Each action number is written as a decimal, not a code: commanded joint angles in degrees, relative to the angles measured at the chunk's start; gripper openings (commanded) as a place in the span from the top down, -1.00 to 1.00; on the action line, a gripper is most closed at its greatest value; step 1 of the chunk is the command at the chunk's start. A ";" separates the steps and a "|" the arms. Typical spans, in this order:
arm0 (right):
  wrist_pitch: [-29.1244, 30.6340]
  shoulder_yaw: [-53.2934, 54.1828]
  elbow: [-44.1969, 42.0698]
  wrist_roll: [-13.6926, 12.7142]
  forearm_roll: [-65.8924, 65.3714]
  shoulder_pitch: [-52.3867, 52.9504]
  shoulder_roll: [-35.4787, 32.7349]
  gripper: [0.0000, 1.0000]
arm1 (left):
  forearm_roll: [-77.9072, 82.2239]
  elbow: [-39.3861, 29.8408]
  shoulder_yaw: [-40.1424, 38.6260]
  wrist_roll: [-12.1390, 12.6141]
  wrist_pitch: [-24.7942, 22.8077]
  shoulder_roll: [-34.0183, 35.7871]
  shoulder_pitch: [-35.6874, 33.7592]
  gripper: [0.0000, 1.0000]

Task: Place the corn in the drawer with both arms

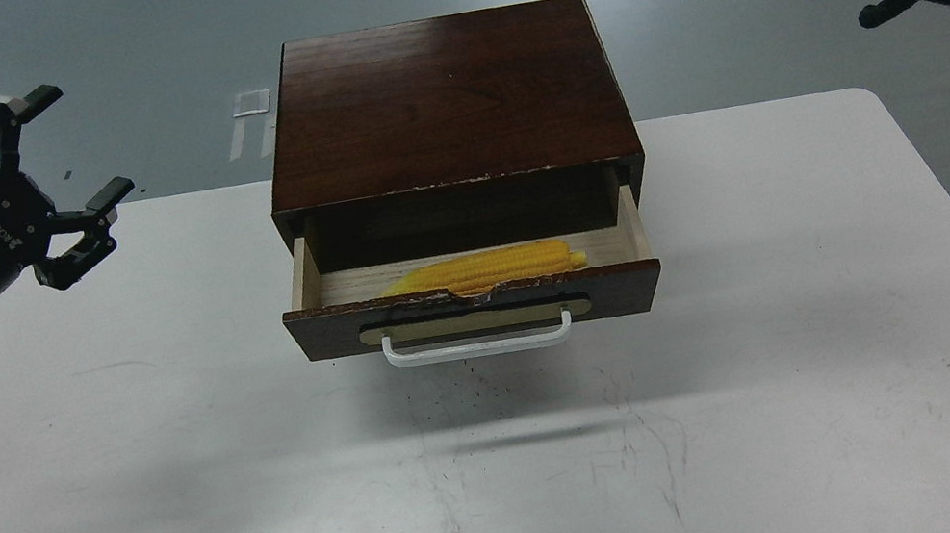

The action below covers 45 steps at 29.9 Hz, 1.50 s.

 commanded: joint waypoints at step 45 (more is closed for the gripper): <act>3.51 36.99 -6.93 0.01 43.01 -54.42 -0.98 -1.00 | -0.17 0.77 -0.98 0.01 0.00 -2.82 4.31 -0.98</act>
